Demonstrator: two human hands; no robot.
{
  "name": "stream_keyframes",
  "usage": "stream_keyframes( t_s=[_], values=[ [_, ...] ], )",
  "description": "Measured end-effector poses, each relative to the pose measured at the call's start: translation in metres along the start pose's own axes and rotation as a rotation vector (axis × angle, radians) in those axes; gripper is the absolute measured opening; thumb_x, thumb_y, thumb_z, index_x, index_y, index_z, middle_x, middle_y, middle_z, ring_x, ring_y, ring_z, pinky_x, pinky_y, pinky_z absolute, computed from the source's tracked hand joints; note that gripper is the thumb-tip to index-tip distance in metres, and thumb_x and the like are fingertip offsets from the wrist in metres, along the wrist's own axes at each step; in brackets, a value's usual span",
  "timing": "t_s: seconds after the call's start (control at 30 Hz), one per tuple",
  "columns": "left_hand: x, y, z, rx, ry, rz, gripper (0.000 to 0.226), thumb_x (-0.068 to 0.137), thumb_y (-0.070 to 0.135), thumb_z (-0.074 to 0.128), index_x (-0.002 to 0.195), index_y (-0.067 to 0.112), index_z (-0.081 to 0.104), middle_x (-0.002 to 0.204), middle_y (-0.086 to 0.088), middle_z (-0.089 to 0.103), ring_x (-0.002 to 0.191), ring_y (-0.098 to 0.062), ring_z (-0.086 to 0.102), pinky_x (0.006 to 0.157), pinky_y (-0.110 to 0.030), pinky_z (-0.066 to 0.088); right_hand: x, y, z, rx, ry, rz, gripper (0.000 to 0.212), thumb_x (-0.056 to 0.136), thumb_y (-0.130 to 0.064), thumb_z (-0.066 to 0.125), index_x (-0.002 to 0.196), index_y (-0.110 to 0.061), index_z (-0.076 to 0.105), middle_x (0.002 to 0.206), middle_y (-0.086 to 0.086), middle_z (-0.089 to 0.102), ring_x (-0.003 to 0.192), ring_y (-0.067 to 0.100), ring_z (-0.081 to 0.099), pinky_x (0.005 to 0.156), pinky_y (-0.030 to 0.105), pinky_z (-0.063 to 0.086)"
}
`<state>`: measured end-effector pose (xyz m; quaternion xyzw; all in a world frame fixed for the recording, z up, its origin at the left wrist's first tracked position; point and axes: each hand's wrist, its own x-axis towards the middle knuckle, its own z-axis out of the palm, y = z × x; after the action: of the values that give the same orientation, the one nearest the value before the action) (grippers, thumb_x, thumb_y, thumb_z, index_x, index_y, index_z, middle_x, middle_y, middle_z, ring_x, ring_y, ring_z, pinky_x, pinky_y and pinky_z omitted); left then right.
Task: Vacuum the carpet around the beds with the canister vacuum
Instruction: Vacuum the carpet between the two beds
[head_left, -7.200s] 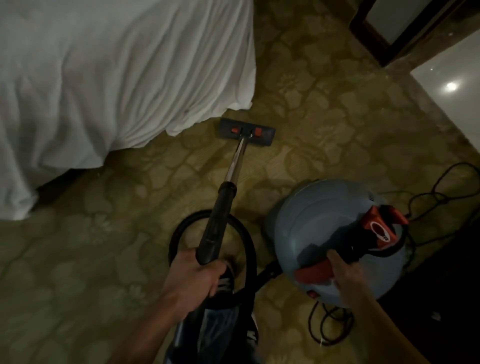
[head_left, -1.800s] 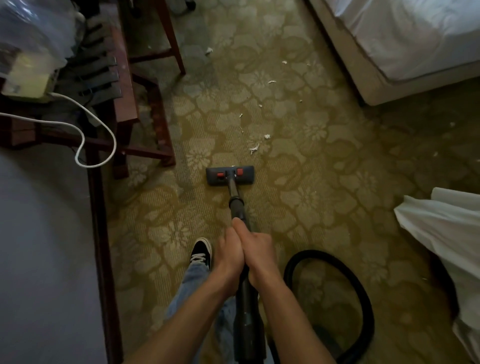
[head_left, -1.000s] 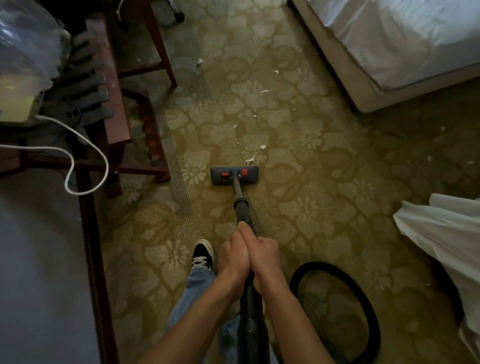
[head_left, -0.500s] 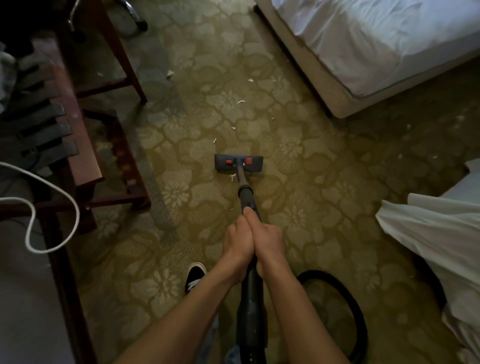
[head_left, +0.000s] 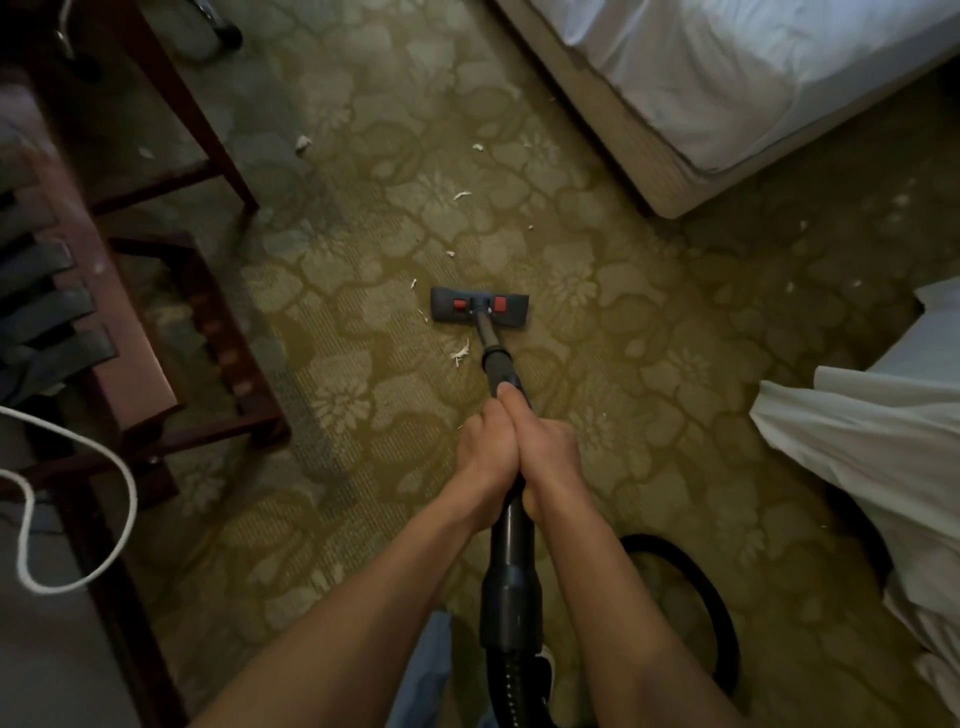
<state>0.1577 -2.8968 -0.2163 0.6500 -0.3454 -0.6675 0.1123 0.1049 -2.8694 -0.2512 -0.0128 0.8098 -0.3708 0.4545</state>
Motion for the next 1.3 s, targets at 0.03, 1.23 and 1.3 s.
stream_keyframes(
  t_s=[0.03,1.23,1.3],
  values=[
    [0.0,0.0,0.0,0.0,0.002,0.002,0.051,0.104,0.045,0.036,0.079,0.013,0.066,0.076,-0.004,0.065,0.069,-0.019,0.062,0.058,-0.03,0.043,0.002,0.001,0.001,0.007,-0.002,0.003,0.059,0.073,-0.067,0.074,0.069,-0.008,0.077,0.067,0.005,0.077,0.073,0.024,0.077,0.074,0.042,0.065],
    [-0.173,-0.181,0.022,-0.058,0.08,-0.042,0.048,0.102,0.042,0.04,0.066,0.018,0.061,0.068,-0.003,0.061,0.063,-0.02,0.058,0.061,-0.034,0.045,-0.139,0.173,-0.109,-0.079,-0.104,0.035,0.07,0.056,-0.078,0.067,0.075,-0.012,0.079,0.072,0.003,0.078,0.075,0.022,0.077,0.08,0.046,0.065],
    [-0.187,-0.191,0.024,-0.038,0.101,-0.058,0.049,0.103,0.041,0.038,0.07,0.014,0.063,0.07,-0.004,0.063,0.065,-0.02,0.059,0.058,-0.031,0.044,-0.146,0.188,-0.116,-0.09,-0.102,0.038,0.065,0.065,-0.076,0.071,0.07,-0.012,0.079,0.067,0.001,0.077,0.072,0.021,0.077,0.078,0.046,0.065]
  ],
)
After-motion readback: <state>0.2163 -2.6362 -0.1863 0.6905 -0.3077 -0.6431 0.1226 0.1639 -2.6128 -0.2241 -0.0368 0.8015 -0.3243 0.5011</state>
